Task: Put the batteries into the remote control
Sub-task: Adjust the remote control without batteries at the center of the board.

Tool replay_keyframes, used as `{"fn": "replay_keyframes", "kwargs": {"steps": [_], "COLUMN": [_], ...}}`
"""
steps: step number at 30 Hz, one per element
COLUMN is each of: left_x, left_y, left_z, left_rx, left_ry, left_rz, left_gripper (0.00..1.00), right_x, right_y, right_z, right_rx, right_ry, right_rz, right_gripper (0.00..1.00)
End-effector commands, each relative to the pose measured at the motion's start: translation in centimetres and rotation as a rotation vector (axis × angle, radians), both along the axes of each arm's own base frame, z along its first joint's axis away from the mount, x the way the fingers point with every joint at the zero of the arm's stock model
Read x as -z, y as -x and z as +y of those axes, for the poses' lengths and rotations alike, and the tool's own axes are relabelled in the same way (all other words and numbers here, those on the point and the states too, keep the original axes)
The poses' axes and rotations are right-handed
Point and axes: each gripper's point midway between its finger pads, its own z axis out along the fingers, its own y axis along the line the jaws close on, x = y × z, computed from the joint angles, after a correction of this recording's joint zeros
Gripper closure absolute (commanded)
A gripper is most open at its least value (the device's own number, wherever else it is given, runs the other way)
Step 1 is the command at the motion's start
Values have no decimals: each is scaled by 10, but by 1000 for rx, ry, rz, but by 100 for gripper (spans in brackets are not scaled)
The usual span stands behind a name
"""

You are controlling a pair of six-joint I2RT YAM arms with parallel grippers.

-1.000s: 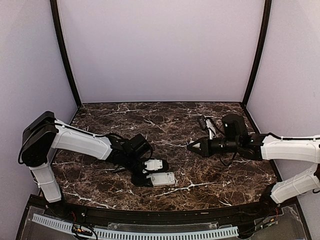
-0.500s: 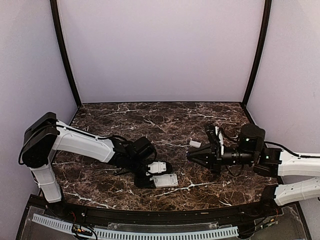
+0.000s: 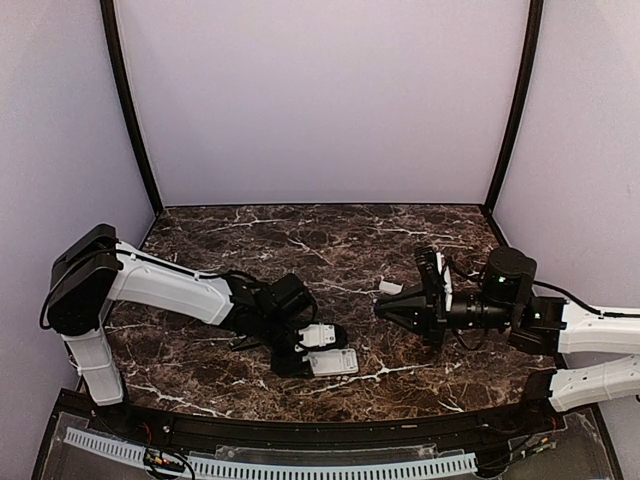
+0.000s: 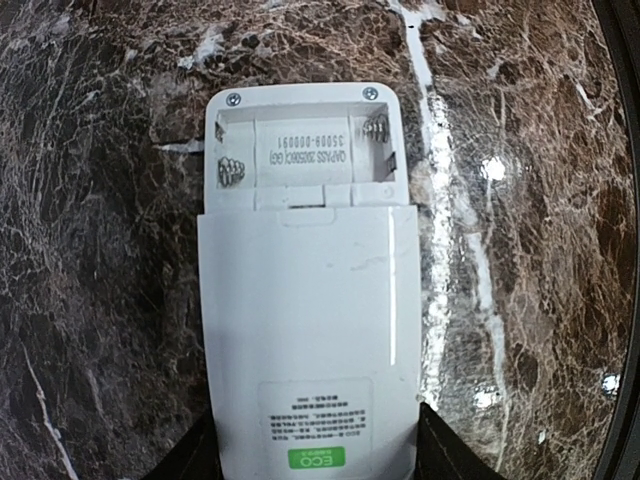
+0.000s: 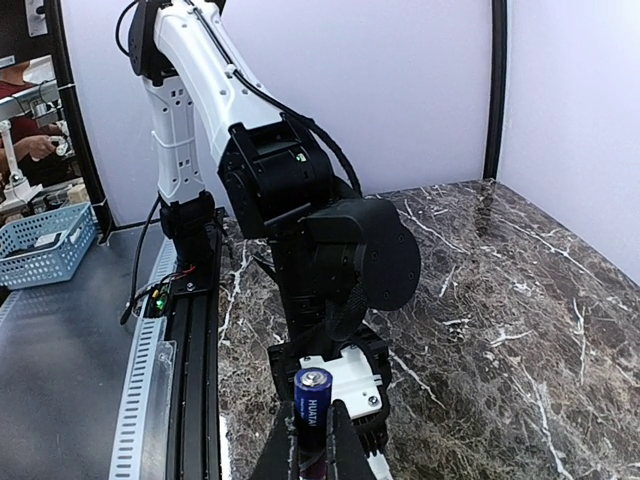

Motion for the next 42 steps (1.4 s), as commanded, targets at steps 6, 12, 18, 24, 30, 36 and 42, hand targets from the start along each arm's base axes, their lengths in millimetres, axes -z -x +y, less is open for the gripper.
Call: {"fn": "replay_keyframes", "kwargs": {"steps": [6,12,18,24,30,36,42], "left_x": [-3,-9,-19,-15,-20,-23,-15], "left_y": [12,13,19,23,21,23,22], "left_z": [-10,-8,-1,9,11,16,23], "left_rx": [4,7,9,-18,-34,-51,-55], "left_ry": [17,31,51,32,39,52,33], "left_rz": [50,38,44,59,45,39,20], "left_gripper": [59,39,22,19,16,12,12], "right_x": [-19,4,41,80,101,103,115], "right_y": [-20,-49,-64,-66,-58,-57,-62], "right_z": [3,0,4,5,8,12,25], "right_rx": [116,294,408,486,505,499,505], "right_ry": [-54,22,93,192,292,275,266], "right_rz": [115,265,482,678,821,872,885], "right_gripper": [100,100,100,100,100,100,100]}}
